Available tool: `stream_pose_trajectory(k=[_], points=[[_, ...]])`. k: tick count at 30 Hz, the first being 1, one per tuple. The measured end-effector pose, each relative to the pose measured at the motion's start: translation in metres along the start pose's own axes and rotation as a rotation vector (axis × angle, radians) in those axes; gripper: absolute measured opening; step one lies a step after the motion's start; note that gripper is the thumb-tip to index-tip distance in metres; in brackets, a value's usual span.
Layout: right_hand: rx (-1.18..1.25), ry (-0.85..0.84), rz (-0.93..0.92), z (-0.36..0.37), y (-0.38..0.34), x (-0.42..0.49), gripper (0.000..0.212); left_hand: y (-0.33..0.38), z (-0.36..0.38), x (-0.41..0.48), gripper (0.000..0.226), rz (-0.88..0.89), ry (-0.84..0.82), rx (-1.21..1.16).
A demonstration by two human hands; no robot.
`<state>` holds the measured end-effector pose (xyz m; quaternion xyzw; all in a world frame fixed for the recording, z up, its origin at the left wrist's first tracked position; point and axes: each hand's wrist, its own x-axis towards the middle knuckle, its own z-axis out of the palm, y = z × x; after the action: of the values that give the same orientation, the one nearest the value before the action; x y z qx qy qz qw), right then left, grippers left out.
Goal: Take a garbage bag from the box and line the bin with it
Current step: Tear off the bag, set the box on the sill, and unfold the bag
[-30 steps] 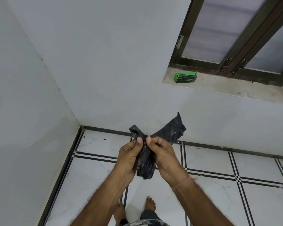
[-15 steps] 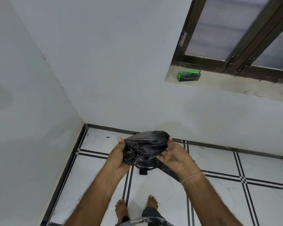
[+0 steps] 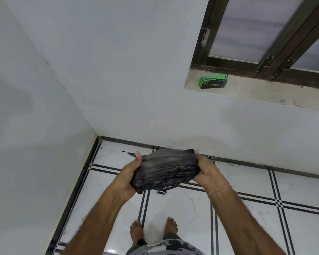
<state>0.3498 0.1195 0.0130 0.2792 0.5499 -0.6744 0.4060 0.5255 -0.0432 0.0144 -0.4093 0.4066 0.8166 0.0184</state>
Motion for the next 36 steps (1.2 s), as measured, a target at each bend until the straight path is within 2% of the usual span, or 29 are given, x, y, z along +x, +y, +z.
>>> stream_pose_trajectory(k=[1,3,5,7,9,12,15,17,18,20,24,28,30,32,36], points=[[-0.008,-0.007,0.002,-0.002,-0.007,0.002,0.04,-0.001,-0.001,0.0,0.058,0.052,-0.048,0.137],[-0.032,-0.045,-0.02,-0.004,-0.019,0.006,0.038,-0.007,-0.006,0.003,0.071,0.049,-0.145,0.357],[-0.064,-0.094,-0.064,-0.006,-0.029,0.008,0.03,-0.01,-0.008,0.007,0.08,0.008,-0.179,0.423],[-0.114,-0.154,-0.135,-0.007,-0.033,0.011,0.027,-0.007,-0.005,0.008,0.075,-0.013,-0.129,0.3],[-0.242,-0.232,-0.244,-0.013,-0.033,0.016,0.025,0.001,-0.001,0.013,0.07,-0.057,0.015,0.057],[-0.568,-0.406,-0.343,-0.026,-0.034,0.021,0.04,0.013,0.0,0.021,0.075,-0.065,0.175,-0.2],[-0.757,-0.662,-0.289,-0.038,-0.043,0.024,0.038,0.02,0.0,0.026,0.08,-0.074,0.224,-0.345],[-0.649,-0.792,-0.192,-0.04,-0.049,0.021,0.039,0.019,0.0,0.03,0.081,-0.087,0.226,-0.418],[-0.543,-0.796,-0.172,-0.039,-0.05,0.022,0.036,0.017,-0.002,0.033,0.08,-0.083,0.219,-0.439],[-0.374,-0.684,-0.201,-0.038,-0.056,0.028,0.028,0.011,-0.001,0.033,0.066,-0.066,0.21,-0.438],[-0.293,-0.512,-0.282,-0.04,-0.066,0.045,0.028,-0.009,-0.001,0.03,0.035,0.045,0.11,-0.408],[-0.301,-0.424,-0.319,-0.041,-0.068,0.051,0.054,-0.027,-0.005,0.029,0.019,0.079,-0.052,-0.139],[-0.32,-0.389,-0.347,-0.039,-0.068,0.05,0.062,-0.036,-0.007,0.029,0.023,0.025,-0.077,0.032],[-0.353,-0.345,-0.372,-0.037,-0.066,0.052,0.062,-0.045,-0.012,0.03,0.04,-0.011,-0.077,0.093],[-0.478,-0.345,-0.362,-0.032,-0.053,0.051,0.055,-0.047,-0.012,0.031,0.055,0.06,0.087,-0.189]])
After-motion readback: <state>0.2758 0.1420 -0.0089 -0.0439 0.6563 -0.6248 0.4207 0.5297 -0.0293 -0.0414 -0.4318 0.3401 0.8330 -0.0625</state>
